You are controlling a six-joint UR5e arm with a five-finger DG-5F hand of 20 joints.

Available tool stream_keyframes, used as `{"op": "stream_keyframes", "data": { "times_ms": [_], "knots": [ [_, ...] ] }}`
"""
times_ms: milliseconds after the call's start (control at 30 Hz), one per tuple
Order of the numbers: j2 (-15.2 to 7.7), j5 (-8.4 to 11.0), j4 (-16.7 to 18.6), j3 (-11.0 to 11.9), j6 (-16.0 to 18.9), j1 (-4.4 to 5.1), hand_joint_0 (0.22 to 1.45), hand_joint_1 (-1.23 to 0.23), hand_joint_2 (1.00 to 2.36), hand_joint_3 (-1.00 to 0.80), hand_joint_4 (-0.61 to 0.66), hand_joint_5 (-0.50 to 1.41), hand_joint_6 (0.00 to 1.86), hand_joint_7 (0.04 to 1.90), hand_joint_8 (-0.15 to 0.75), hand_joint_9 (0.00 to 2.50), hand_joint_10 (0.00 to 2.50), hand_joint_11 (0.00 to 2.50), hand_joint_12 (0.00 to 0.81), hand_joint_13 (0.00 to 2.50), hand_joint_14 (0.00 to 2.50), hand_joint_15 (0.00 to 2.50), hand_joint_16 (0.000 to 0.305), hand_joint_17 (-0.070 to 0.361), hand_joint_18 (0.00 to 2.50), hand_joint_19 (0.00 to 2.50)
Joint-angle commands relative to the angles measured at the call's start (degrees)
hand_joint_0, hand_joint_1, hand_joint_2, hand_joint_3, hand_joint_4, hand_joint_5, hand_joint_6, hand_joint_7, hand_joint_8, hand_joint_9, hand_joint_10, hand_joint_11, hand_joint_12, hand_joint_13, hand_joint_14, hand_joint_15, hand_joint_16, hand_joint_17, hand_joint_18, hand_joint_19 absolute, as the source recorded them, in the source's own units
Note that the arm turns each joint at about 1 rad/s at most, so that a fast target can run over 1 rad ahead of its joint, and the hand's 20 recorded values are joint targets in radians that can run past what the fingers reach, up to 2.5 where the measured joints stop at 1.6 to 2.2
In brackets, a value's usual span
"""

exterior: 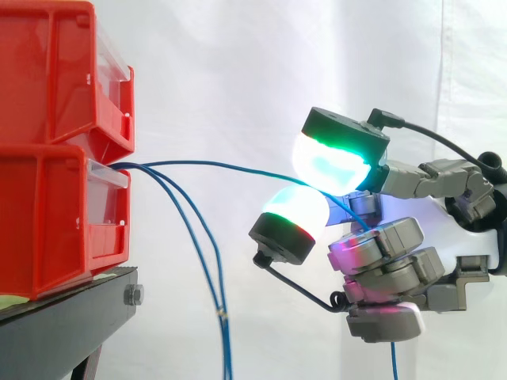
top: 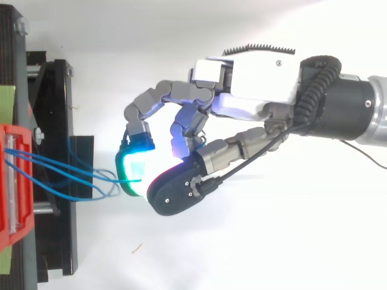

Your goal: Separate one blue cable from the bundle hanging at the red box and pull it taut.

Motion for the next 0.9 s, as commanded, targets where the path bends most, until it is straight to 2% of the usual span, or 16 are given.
{"op": "stream_keyframes", "data": {
  "times_ms": [0,133,267,433,667,867],
  "knots": [
    [-0.07,-0.02,-0.14,-0.03,0.00,-0.11,0.73,-0.82,1.01,-0.35,-0.08,-0.20,0.88,1.15,0.341,0.98,0.96,1.54,0.405,0.93,1.56,1.45,0.047,0.106,1.26,1.32],
    [0.02,-0.11,-0.14,-0.03,0.00,-0.02,0.73,-0.82,1.01,-0.35,-0.08,-0.20,0.88,1.14,0.338,0.96,1.04,1.52,0.405,0.88,1.78,1.40,0.046,0.103,1.28,1.38],
    [0.02,-0.11,-0.14,0.06,-0.08,-0.11,0.73,-0.82,1.01,-0.35,-0.08,-0.20,0.88,1.15,0.337,0.94,1.09,1.49,0.398,0.86,1.84,1.40,0.046,0.103,1.29,1.42],
    [0.02,-0.11,-0.58,0.06,0.00,-0.11,0.73,-0.82,1.01,-0.35,-0.08,-0.20,0.88,1.16,0.337,0.93,1.12,1.48,0.398,0.85,1.89,1.40,0.046,0.103,1.30,1.44],
    [0.02,-2.04,-1.90,0.06,0.09,-0.46,0.72,-0.83,1.01,-0.30,-0.09,-0.20,0.88,1.17,0.343,0.93,1.14,1.48,0.401,0.85,1.93,1.38,0.045,0.101,1.30,1.46],
    [0.02,-1.69,-1.81,0.06,0.00,-0.37,0.70,-0.83,1.02,-0.24,-0.09,-0.19,0.89,1.19,0.341,0.95,1.17,1.51,0.392,0.86,1.96,1.38,0.045,0.101,1.31,1.48]
  ]
}}
